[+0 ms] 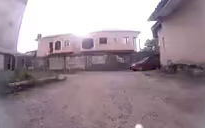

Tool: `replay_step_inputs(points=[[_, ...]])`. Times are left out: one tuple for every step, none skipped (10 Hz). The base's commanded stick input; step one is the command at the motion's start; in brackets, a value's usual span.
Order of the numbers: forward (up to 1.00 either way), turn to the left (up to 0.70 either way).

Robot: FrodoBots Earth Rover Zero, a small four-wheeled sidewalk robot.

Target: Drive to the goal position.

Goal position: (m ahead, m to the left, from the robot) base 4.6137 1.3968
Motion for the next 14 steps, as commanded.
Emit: replay_step_inputs(points=[[1.00,0.01],[1.00,0.04],[1.00,0.03],[1.00,0.00],[1.00,0.00],[1.00,0.00],[1.00,0.00],[1.00,0.00],[1.00,0.00],[1.00,0.00],[1.00,0.00],[1.00,0.00],[1.00,0.00],[1.00,0.00]])
